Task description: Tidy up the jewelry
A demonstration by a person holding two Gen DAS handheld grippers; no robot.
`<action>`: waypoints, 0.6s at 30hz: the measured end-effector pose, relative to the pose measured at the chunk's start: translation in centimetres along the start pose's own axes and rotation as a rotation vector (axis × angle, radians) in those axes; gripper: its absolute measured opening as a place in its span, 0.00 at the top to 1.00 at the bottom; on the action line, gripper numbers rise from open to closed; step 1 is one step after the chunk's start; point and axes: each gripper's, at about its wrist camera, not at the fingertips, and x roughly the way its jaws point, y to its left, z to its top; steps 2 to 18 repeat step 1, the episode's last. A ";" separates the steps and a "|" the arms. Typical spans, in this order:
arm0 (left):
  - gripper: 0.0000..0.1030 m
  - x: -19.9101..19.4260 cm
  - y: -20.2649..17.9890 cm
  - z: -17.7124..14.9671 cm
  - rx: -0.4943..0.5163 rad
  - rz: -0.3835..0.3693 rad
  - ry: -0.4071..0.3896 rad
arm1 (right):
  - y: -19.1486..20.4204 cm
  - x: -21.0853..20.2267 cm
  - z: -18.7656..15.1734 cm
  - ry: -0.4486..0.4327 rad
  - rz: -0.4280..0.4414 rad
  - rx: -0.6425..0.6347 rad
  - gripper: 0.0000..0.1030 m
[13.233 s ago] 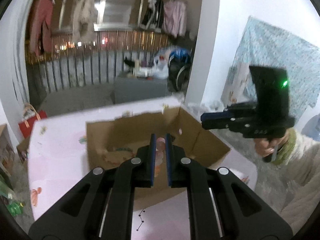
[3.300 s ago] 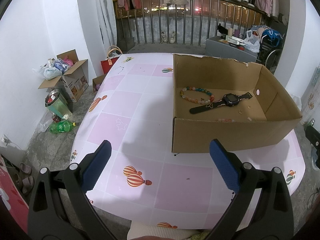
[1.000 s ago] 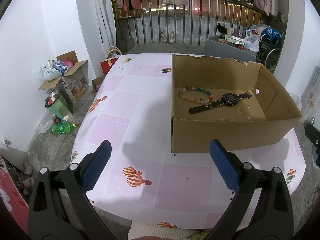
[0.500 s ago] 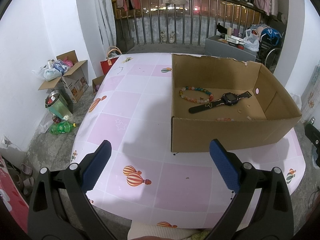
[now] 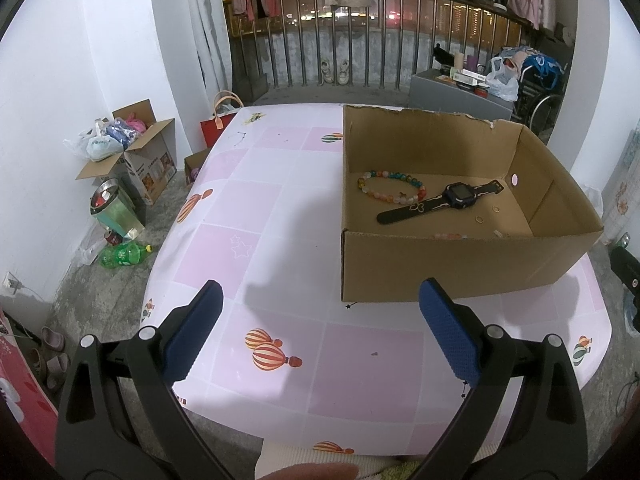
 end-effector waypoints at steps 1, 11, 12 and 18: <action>0.08 0.0 -0.1 0.1 0.001 -0.001 0.000 | 0.0 0.0 0.0 0.000 0.001 0.001 0.06; 0.08 0.0 -0.1 0.1 0.001 -0.001 0.000 | 0.0 0.0 0.0 0.000 0.001 0.001 0.06; 0.08 0.0 -0.1 0.1 0.001 -0.001 0.000 | 0.0 0.0 0.0 0.000 0.001 0.001 0.06; 0.08 0.0 -0.1 0.1 0.001 -0.001 0.000 | 0.0 0.0 0.0 0.000 0.001 0.001 0.06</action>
